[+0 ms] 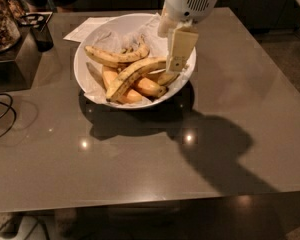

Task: Pick banana from white bowl

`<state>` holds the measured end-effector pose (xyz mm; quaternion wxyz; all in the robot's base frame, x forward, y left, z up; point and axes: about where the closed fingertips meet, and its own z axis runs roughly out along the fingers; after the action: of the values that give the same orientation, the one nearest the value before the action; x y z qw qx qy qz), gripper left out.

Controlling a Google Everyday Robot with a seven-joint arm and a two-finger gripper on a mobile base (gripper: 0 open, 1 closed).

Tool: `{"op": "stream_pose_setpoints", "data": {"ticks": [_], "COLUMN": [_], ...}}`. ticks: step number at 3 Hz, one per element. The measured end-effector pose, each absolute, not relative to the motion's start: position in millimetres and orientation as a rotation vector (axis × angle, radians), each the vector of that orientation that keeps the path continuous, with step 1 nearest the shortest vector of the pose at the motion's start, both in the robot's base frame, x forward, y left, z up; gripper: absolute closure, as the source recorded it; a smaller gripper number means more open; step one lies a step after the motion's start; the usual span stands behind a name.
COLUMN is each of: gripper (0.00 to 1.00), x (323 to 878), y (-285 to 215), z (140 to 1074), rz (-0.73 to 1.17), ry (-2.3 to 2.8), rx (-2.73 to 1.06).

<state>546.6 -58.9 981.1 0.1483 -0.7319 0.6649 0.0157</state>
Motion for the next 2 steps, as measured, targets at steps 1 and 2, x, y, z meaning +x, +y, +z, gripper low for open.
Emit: {"op": "stream_pose_setpoints", "data": {"ticks": [1, 2], "gripper": [0.36, 0.38], "x": [558.0, 566.4], "y": [-51.7, -45.1], "z": [975.5, 970.4], "rz": [0.051, 0.056], "ry": [1.91, 1.907], "rx": [-2.124, -2.142]}}
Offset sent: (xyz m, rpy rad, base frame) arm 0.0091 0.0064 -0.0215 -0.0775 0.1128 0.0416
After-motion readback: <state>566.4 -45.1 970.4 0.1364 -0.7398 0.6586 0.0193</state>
